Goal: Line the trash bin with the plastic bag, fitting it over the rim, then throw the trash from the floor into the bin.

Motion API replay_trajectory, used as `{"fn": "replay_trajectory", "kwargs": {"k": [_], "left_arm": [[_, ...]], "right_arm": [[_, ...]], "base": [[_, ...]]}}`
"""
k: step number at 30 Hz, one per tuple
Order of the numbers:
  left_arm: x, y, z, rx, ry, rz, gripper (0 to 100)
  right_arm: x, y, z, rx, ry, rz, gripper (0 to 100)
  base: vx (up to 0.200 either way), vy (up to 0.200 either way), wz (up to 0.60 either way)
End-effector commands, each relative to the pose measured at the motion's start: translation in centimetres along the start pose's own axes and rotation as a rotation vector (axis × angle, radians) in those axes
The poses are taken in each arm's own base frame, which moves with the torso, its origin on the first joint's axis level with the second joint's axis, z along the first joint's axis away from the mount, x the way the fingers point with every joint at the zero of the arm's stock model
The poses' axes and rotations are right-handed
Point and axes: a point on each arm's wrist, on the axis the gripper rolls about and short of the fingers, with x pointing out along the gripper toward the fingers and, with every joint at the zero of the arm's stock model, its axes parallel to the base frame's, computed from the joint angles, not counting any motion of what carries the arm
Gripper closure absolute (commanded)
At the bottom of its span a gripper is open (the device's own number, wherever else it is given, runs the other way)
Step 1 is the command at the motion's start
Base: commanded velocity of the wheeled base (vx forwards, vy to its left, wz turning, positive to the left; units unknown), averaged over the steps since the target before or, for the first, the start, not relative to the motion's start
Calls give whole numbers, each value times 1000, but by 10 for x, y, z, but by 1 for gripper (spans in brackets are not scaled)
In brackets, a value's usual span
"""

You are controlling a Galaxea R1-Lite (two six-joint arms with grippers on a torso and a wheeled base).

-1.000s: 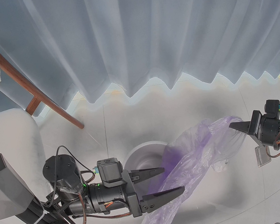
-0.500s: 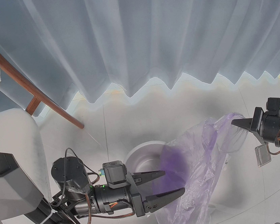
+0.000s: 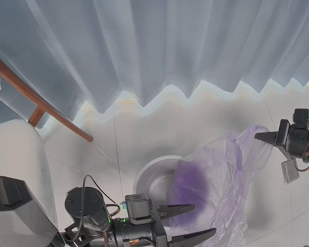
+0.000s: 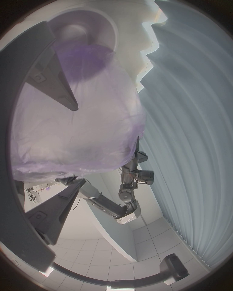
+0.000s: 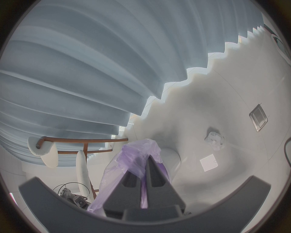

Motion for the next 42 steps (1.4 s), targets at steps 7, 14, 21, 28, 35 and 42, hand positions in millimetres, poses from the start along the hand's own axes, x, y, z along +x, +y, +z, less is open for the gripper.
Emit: {"fn": "replay_trajectory", "kwargs": {"k": [7,14,21,28,35,42], "left_arm": [[8,-20,-13,-7,55,-68,0],[16,-14,-18,-14,60,-48,0],[31,-5,-24,-6,54,-5,100],[36,-3,-21,2,19,42,100],[13,-4,2,14,-49,87,100],[-20,-23,35,-30,-46,210,100]], "right_arm": [[1,-1,-2,0,9,-2,100],[1,2,-4,-7,17,8,100],[1,2,-5,-8,20,9,100],[1,6,-9,-16,34,25,100],[0,5,-8,-16,32,23,100],[0,5,-7,-13,30,23,100]], "base": [[0,0,0],[0,0,0],[0,0,0],[0,0,0],[0,0,0],[0,0,0]]}}
